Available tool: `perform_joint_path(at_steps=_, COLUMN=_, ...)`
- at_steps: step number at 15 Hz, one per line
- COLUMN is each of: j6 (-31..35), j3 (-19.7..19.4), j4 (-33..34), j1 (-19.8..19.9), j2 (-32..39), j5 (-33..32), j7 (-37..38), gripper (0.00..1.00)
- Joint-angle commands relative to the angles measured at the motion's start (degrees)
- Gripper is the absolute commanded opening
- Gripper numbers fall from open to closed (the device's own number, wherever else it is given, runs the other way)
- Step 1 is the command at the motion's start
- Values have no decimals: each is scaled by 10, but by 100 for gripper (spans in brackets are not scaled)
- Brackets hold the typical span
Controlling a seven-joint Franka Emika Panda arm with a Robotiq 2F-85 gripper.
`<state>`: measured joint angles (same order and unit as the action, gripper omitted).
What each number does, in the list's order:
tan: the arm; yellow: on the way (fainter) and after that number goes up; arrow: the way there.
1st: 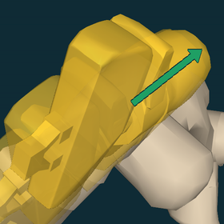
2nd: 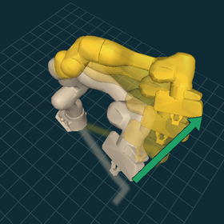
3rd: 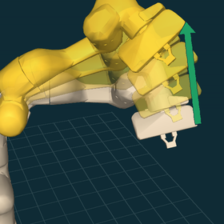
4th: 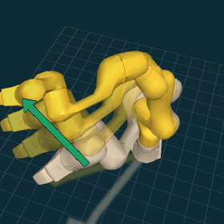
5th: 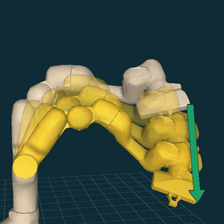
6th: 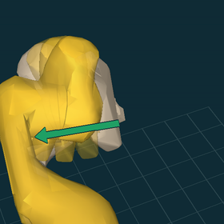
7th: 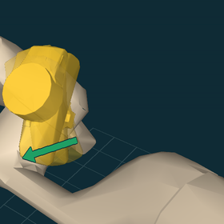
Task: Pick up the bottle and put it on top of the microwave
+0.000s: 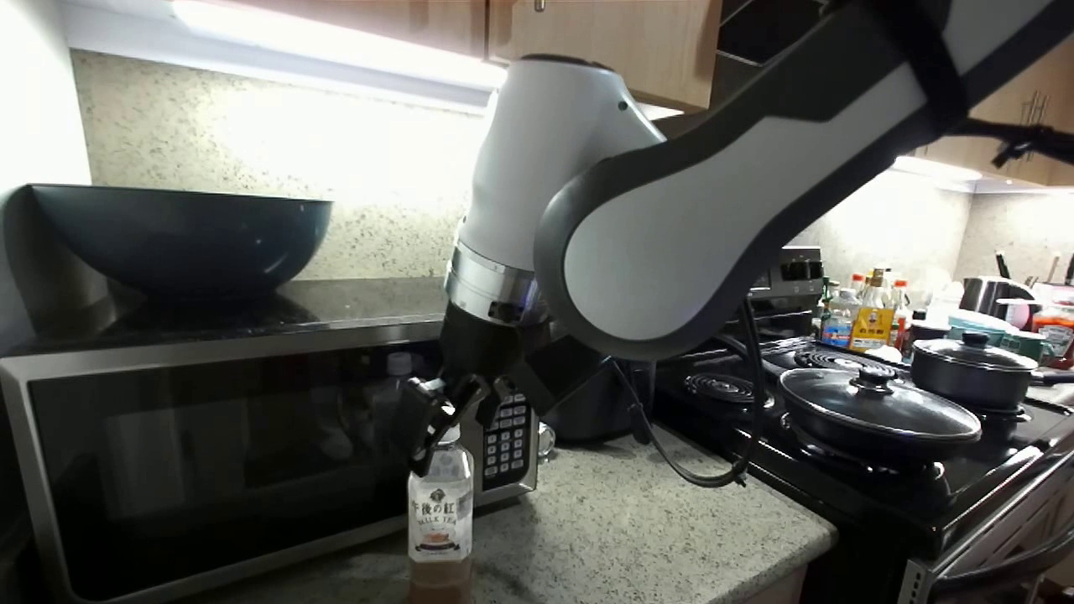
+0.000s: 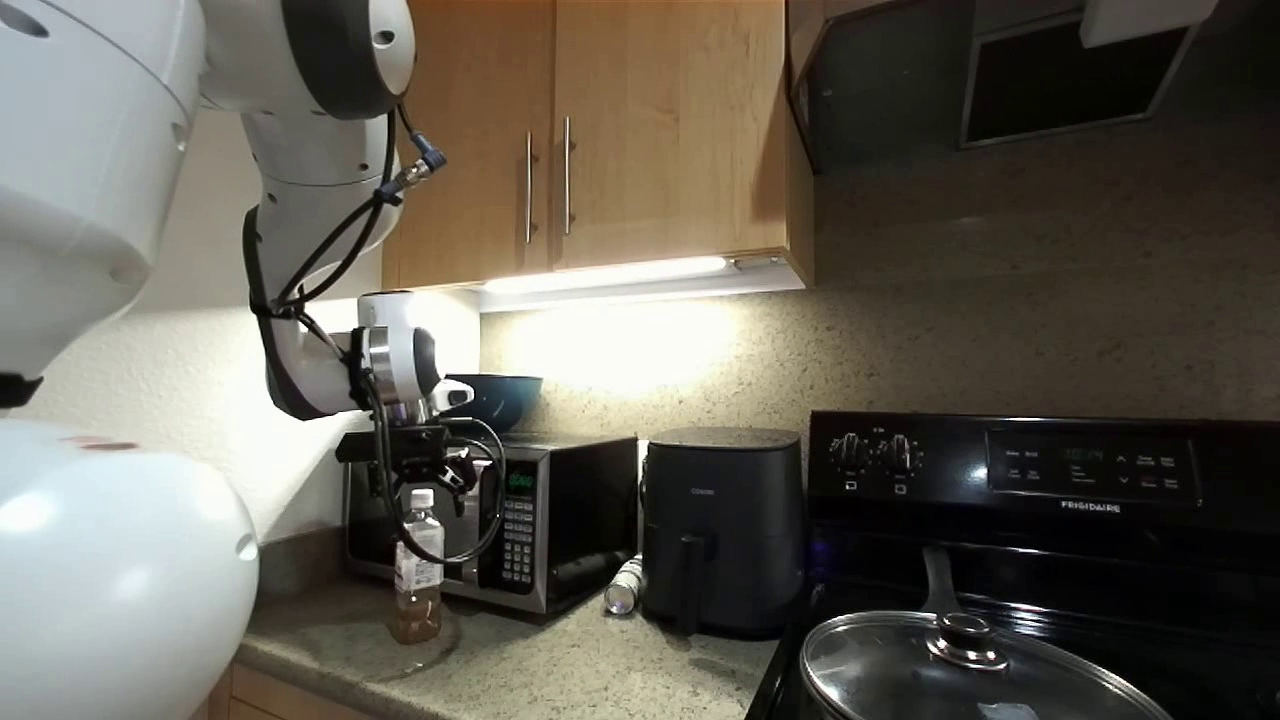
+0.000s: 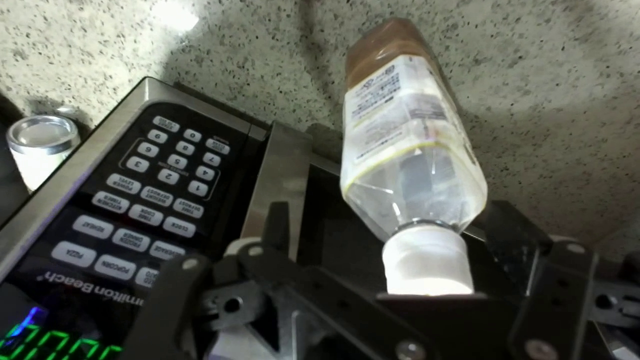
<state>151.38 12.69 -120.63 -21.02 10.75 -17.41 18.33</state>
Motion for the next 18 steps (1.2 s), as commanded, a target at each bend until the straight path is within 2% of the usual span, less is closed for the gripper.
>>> perform_joint_path(at_steps=1, j6=9, j3=9, j4=2, j1=5, j2=4, j5=30, j7=-27, gripper=100)
perform_joint_path(at_steps=4, j6=9, j3=12, j4=2, j1=5, j2=6, j5=42, j7=-36, gripper=98)
perform_joint_path(at_steps=5, j6=12, j3=13, j4=2, j1=6, j2=7, j5=46, j7=-39, gripper=74)
perform_joint_path(at_steps=6, j6=15, j3=14, j4=2, j1=6, j2=6, j5=49, j7=-43, gripper=74)
perform_joint_path(at_steps=11, j6=30, j3=12, j4=-3, j1=8, j2=4, j5=51, j7=-64, gripper=41)
perform_joint_path(at_steps=16, j6=54, j3=7, j4=-2, j1=8, j2=-1, j5=43, j7=-61, gripper=14)
perform_joint_path(at_steps=18, j6=55, j3=5, j4=-4, j1=7, j2=-4, j5=38, j7=-56, gripper=13)
